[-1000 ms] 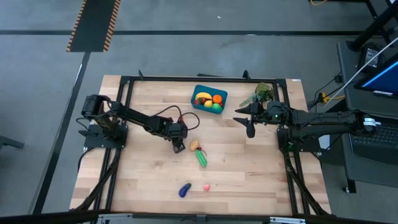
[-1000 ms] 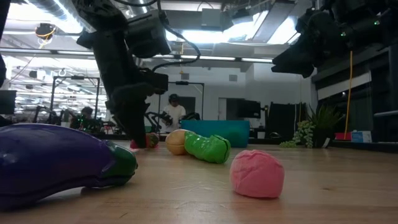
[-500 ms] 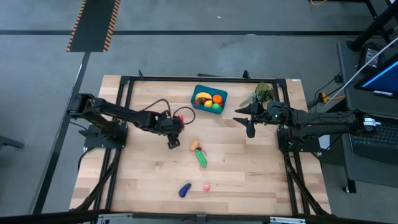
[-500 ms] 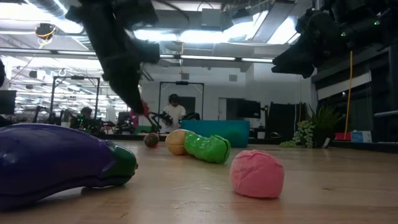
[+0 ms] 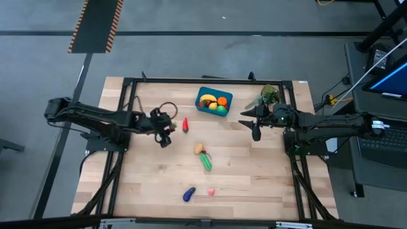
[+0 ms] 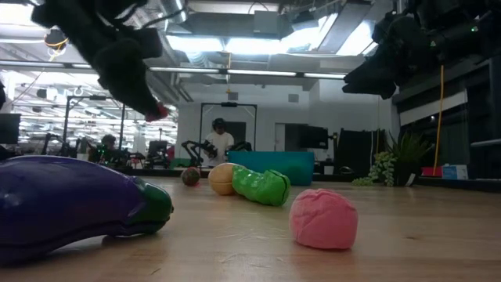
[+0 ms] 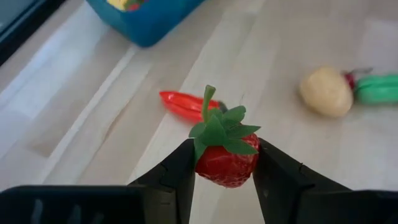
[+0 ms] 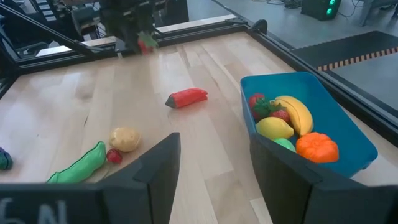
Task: Pick and placing Produce into tupperware
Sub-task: Put the red strawberry into the blue bin
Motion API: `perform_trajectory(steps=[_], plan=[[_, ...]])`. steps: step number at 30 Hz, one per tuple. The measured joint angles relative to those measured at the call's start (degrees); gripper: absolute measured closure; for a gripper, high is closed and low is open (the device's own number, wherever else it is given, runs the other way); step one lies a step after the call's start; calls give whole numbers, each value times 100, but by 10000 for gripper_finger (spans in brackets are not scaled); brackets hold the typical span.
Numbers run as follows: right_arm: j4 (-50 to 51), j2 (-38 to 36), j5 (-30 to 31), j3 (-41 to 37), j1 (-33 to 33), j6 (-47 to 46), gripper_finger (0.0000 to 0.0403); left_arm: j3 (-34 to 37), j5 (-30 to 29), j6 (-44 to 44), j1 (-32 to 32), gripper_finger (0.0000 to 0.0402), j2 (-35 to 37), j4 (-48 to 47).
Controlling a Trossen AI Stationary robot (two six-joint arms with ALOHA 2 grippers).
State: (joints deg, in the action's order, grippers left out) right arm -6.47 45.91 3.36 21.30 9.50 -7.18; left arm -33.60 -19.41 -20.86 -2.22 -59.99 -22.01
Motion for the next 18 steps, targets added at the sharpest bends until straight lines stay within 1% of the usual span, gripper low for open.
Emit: perform_trajectory(steps=[7, 13, 18], plan=[[18, 11, 0, 0, 1, -4, 207, 972, 200, 280, 9, 277, 985, 1543], [14, 11, 0, 0, -1, -4, 207, 1647, 803, 676, 24, 277, 1572, 2806], [12, 11, 1, 0, 1, 0, 207, 1969, 1384, 1044, 24, 277, 1705, 3665]])
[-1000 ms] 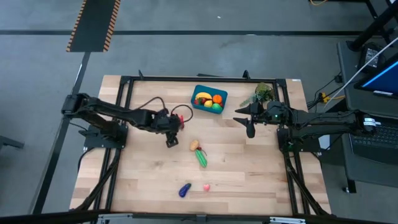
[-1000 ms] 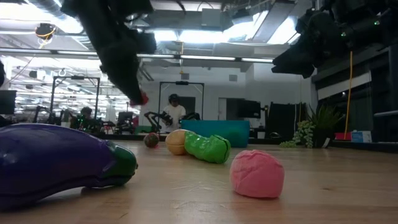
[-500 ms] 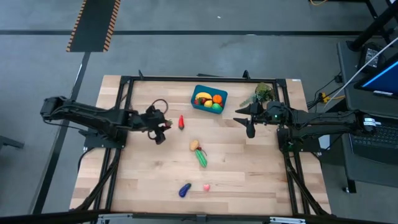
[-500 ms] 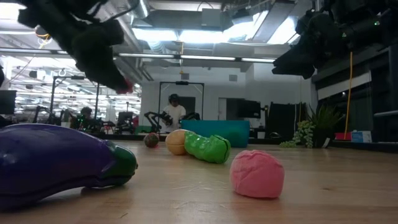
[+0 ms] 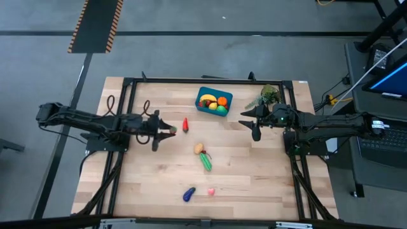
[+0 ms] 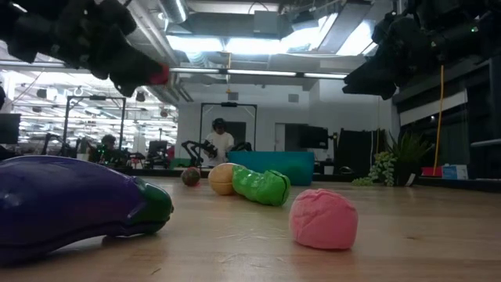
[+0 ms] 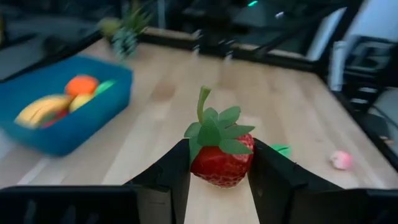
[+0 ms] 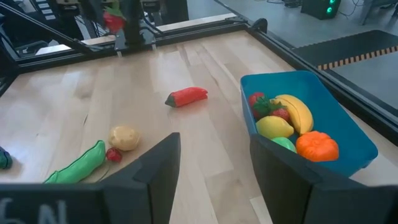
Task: Pick and placing Produce into tupperware
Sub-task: Put the red strawberry into the blue bin
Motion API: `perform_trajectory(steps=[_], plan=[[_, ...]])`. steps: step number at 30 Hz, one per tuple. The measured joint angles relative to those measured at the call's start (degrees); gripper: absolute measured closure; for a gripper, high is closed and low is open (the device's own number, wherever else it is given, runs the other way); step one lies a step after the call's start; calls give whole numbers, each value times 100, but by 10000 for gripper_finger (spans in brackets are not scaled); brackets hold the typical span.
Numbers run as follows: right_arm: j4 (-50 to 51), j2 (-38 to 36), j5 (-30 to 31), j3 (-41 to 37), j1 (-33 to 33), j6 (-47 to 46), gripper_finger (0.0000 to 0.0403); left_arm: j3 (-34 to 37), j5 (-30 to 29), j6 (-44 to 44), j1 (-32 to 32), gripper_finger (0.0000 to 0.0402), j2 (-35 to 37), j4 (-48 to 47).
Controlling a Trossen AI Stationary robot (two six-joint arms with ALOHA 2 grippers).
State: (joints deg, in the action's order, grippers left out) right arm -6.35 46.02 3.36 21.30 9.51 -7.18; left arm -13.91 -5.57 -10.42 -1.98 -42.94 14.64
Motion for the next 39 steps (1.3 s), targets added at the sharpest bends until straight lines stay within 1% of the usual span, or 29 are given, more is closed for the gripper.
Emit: perform_trajectory(steps=[4, 12, 14, 21, 26, 34, 39], plan=[[0, 0, -1, 0, 0, -2, 207, 142, 569, 418, 58, 277, 4, 605], [-4, 0, -1, 0, -1, -4, 207, 148, 1530, 562, 380, 277, 2, 843], [-4, 0, -1, 0, 0, -4, 207, 148, 1683, 611, 467, 277, 2, 876], [-7, 0, 0, 0, 0, -4, 207, 148, 1742, 590, 709, 277, -22, 842], [-7, 0, 1, 0, -1, -4, 207, 153, 1932, 468, 825, 277, -22, 809], [-6, 0, 0, 0, 0, -4, 207, 153, 1863, 366, 983, 277, -22, 728], [90, 0, 1, 0, -1, -7, 207, 153, 1641, 301, 1049, 277, -26, 684]])
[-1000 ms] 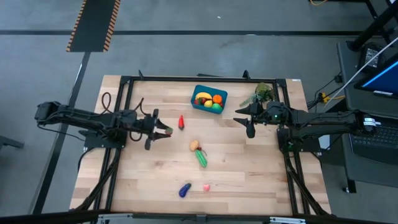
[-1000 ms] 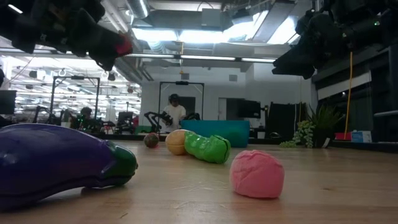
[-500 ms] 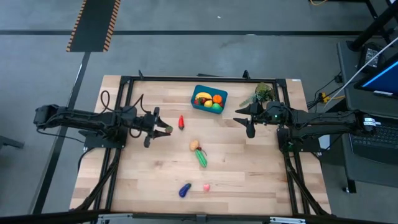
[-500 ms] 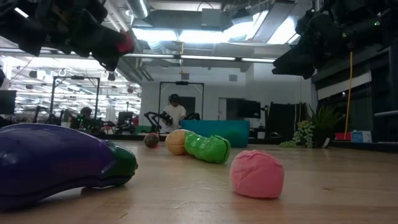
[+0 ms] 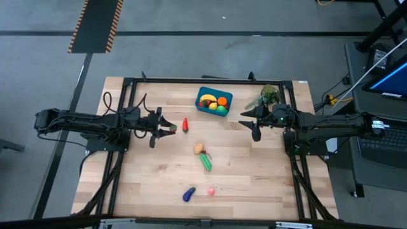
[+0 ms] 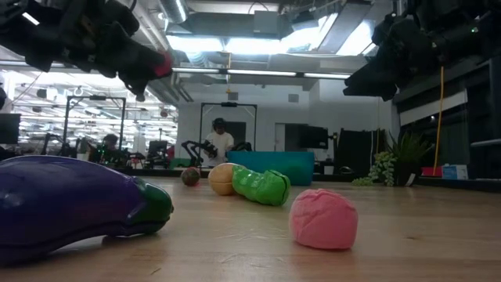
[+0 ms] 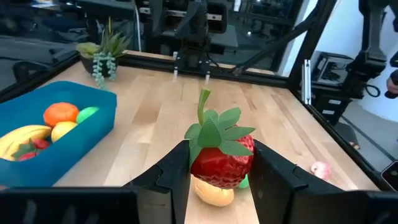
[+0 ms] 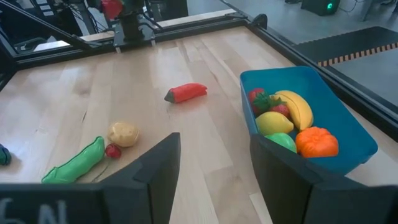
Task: Pick and placing Produce into tupperware
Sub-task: Put the red strawberry into the blue bin
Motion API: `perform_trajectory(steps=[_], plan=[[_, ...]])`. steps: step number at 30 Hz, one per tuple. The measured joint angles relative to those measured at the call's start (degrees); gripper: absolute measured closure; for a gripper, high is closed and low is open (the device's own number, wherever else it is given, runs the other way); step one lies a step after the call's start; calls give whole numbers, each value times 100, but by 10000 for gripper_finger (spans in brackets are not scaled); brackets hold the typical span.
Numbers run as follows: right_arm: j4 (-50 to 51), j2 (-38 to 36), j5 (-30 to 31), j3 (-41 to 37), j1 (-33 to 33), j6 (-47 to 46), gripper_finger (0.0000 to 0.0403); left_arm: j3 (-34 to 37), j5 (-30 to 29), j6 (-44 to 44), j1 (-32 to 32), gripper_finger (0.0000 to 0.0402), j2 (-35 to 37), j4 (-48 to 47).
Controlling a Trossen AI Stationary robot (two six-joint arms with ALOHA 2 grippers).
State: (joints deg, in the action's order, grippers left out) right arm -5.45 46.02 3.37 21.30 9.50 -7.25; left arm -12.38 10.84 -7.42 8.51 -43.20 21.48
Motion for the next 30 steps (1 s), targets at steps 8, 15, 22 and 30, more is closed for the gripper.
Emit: perform_trajectory(steps=[8, 15, 22, 30], plan=[[8, 0, 1, 0, 1, 0, 207, 0, -240, -142, 0, 277, -293, -9], [10, 0, 1, 0, -1, 8, 207, 0, -848, -116, 0, 277, -598, -5], [10, 0, 1, 0, 0, 13, 207, -255, -1058, 57, 96, 277, -931, 0], [10, 0, 1, 0, 4, 56, 207, -938, -851, 721, 563, 277, -1996, -9]])
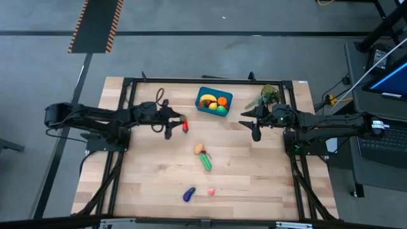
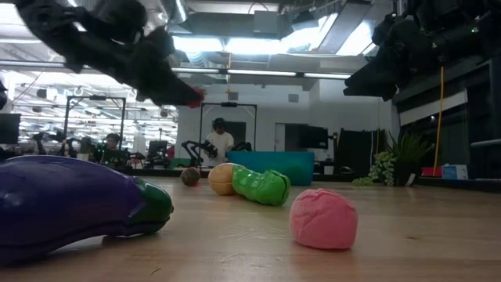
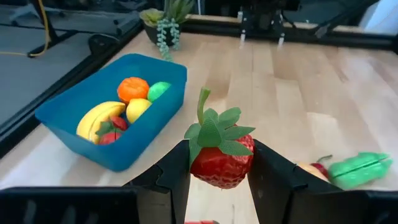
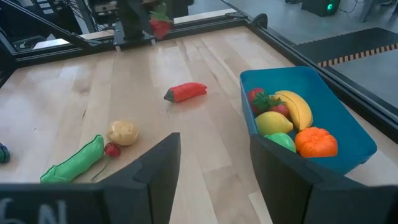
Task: Pick and placing Produce into tupperware
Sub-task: Put the red strawberry into the blue bin
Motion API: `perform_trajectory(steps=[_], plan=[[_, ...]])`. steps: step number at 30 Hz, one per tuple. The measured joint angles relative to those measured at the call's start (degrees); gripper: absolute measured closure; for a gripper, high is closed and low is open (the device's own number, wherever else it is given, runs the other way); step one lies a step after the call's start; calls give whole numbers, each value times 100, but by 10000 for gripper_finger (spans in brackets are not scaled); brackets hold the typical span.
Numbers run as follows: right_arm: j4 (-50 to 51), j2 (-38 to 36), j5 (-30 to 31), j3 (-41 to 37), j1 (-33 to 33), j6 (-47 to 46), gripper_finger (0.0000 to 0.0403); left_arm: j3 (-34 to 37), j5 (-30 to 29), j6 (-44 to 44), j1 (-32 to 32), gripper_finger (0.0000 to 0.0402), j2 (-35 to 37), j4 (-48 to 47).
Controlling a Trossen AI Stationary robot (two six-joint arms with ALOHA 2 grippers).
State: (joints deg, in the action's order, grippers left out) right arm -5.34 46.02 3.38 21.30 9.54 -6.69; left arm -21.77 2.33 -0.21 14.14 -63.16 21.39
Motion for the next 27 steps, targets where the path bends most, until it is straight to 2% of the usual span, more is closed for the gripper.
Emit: perform_trajectory(steps=[13, 27], plan=[[4, 0, 0, 0, 0, 117, 207, -1766, 1393, 909, 1129, 277, -1940, -107], [12, 0, 0, 0, 0, 265, 207, -4189, 1990, 2003, 1658, 277, -3539, -2609]])
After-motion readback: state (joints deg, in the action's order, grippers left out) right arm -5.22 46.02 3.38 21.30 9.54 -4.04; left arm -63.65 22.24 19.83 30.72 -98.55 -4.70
